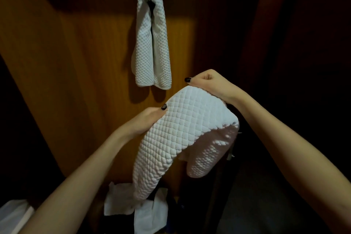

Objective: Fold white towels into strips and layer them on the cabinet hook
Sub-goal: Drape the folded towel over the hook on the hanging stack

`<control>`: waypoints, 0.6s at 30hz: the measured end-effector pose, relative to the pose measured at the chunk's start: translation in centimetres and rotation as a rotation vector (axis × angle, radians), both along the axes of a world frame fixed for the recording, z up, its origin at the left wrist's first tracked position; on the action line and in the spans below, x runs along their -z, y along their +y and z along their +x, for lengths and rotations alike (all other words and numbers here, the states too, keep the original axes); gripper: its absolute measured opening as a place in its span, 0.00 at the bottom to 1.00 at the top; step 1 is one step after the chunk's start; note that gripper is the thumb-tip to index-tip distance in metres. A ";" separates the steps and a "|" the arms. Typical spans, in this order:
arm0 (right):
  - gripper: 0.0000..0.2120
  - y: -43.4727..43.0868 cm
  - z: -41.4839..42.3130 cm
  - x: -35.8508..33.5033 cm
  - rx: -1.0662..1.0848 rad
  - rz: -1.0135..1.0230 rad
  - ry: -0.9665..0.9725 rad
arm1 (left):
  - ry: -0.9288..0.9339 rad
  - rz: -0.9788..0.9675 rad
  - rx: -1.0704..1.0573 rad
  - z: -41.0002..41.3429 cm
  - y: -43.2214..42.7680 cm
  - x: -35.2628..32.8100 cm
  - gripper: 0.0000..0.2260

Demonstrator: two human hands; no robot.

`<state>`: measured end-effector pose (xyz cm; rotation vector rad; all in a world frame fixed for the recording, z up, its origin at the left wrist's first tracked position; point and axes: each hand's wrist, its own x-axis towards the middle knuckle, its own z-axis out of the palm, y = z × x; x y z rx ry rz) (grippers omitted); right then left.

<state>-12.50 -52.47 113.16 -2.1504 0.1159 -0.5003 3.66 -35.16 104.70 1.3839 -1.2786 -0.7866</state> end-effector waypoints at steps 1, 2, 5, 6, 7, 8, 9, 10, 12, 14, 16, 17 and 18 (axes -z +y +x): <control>0.24 -0.2 0.0 -0.3 0.007 -0.005 0.010 | 0.020 -0.009 0.010 0.5 0.3 -0.1 0.21; 0.23 -0.4 0.1 -0.7 0.017 -0.016 0.023 | 0.048 -0.023 0.030 1.1 0.5 -0.5 0.23; 0.23 -1.0 0.6 -1.5 0.029 -0.053 0.079 | 0.092 -0.068 0.080 3.2 0.8 -3.0 0.22; 0.24 -1.1 0.9 -1.7 0.032 -0.075 0.099 | 0.092 -0.100 0.071 4.0 0.7 -4.2 0.20; 0.25 -1.2 1.2 -2.1 0.040 -0.111 0.120 | 0.095 -0.132 0.048 4.9 0.4 -5.5 0.17; 0.27 -1.4 1.6 -2.5 0.055 -0.153 0.142 | 0.093 -0.156 0.024 5.7 0.1 -6.8 0.13; 0.28 -1.5 2.1 -2.8 0.071 -0.188 0.160 | 0.079 -0.175 0.004 6.6 -0.3 -8.0 0.10; 0.29 -1.6 2.5 -3.3 0.088 -0.206 0.167 | 0.054 -0.186 -0.003 7.4 -0.7 -9.3 0.10; 0.28 -2.1 3.2 -3.9 0.121 -0.198 0.141 | 0.007 -0.199 0.004 8.5 -1.2 -11.7 0.14; 0.25 -2.8 3.9 -4.2 0.143 -0.185 0.111 | -0.018 -0.207 -0.012 9.9 -1.7 -13.6 0.12; 0.25 -3.8 4.7 -4.4 0.131 -0.170 0.086 | -0.045 -0.201 -0.027 11.4 -2.1 -15.1 0.03; 0.28 -4.1 5.3 -4.6 0.120 -0.167 0.088 | -0.061 -0.209 -0.025 12.4 -2.4 -15.7 0.04; 0.30 -4.3 5.9 -5.1 0.114 -0.171 0.093 | -0.081 -0.199 -0.007 13.4 -2.6 -16.3 0.05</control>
